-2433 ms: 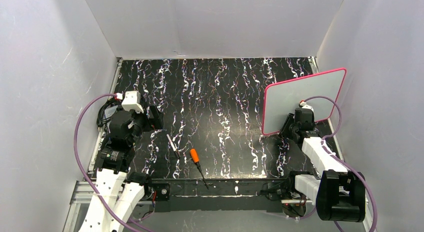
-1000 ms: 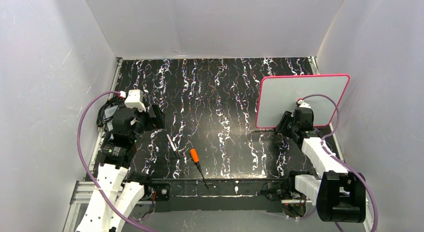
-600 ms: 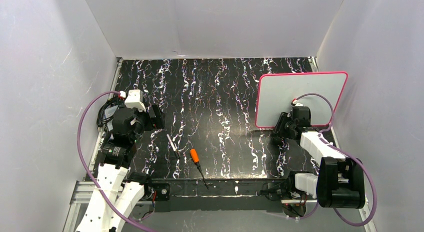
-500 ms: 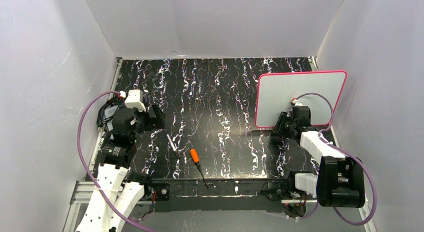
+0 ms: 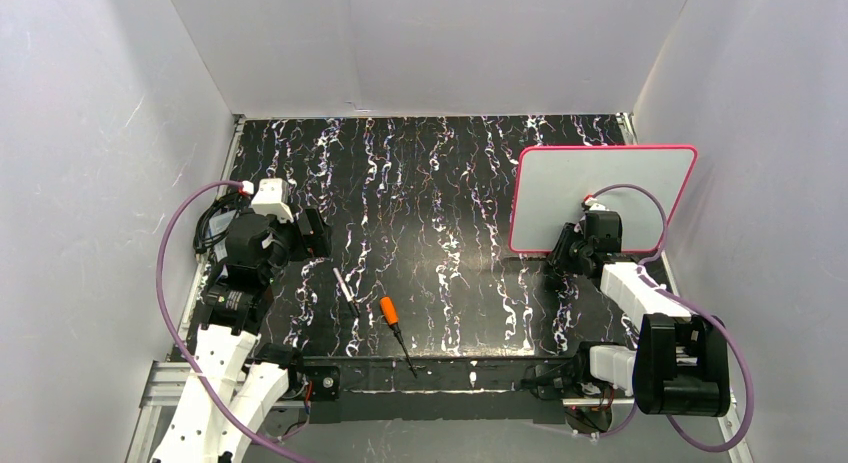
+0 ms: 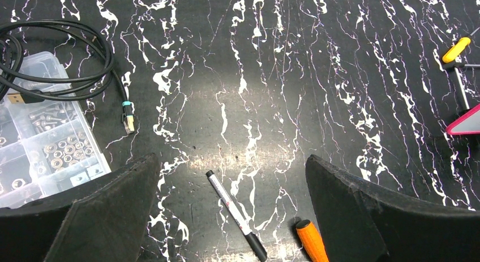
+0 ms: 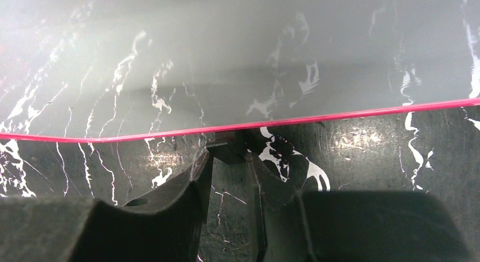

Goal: Write a sentence on the whiteboard
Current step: Move the whiteboard to the center of the board.

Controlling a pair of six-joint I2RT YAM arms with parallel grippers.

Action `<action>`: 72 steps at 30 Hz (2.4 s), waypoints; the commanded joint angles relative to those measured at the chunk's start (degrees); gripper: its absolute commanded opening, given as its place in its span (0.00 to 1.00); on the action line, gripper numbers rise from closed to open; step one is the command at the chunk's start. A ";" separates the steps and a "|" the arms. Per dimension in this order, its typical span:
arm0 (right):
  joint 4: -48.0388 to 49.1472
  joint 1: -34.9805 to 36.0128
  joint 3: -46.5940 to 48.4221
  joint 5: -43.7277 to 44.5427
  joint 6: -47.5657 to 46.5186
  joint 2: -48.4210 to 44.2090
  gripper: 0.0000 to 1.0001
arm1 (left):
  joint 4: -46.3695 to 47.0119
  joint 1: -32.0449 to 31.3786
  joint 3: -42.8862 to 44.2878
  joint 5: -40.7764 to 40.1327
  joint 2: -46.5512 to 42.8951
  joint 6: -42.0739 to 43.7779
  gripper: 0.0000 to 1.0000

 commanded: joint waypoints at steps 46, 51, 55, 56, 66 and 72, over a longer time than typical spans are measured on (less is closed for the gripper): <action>14.89 16.69 -4.05 17.45 14.75 1.26 0.33 | -0.20 -0.30 0.48 1.44 0.07 0.23 0.99; 15.85 19.36 -3.57 20.30 14.90 3.00 0.26 | -0.22 -0.35 0.48 1.25 0.03 0.29 0.99; 15.78 20.68 -3.34 21.81 14.96 3.29 0.18 | -0.24 -0.36 0.48 1.25 0.03 0.26 0.99; 15.71 20.98 -3.39 22.23 15.03 3.25 0.16 | -0.36 -0.39 0.48 1.21 -0.02 0.30 0.99; 17.10 25.85 -5.57 24.76 19.17 2.02 0.01 | -0.37 -0.42 0.48 1.13 -0.40 0.21 0.99; 18.20 29.95 -5.63 26.42 21.15 3.15 0.01 | -0.46 -0.46 0.48 1.15 -0.59 0.21 0.99</action>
